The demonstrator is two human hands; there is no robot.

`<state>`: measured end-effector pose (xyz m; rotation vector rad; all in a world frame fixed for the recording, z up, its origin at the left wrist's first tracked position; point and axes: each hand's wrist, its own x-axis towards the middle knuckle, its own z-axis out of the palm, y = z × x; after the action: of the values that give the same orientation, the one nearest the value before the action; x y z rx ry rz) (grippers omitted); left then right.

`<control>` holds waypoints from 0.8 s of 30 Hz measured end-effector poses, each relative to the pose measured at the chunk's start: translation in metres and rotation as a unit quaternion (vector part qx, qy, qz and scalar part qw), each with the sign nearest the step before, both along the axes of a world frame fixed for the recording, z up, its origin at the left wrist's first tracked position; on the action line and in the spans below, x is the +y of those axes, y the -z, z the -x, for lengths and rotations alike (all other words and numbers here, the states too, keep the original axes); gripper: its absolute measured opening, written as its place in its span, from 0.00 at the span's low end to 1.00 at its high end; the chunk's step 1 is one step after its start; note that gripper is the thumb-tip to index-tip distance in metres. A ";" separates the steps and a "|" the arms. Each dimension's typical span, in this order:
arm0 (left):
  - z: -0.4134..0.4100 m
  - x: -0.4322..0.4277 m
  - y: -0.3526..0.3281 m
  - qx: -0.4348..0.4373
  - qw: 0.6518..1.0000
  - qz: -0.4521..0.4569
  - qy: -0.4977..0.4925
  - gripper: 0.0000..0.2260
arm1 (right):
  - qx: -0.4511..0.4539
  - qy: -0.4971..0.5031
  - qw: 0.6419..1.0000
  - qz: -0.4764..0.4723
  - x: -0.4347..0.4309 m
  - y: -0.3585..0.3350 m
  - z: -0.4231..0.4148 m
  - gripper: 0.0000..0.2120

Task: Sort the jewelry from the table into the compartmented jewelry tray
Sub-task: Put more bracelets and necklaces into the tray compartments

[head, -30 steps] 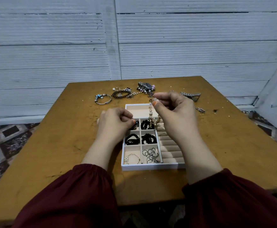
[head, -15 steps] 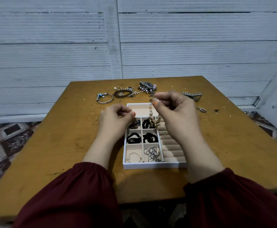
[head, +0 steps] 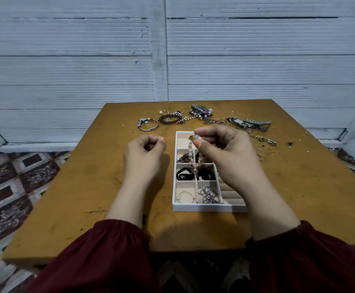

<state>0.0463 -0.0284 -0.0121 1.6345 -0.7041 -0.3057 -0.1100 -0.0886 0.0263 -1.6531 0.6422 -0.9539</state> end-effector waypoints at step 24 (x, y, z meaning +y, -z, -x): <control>-0.013 0.015 0.008 0.007 0.999 -0.016 -0.038 0.05 | 0.142 0.072 0.987 0.034 -0.003 0.026 -0.013 0.15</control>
<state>0.0590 -0.0132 -0.0198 1.6840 -0.6280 -0.2745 -0.0968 -0.0917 0.0002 -1.8414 0.9400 -0.8553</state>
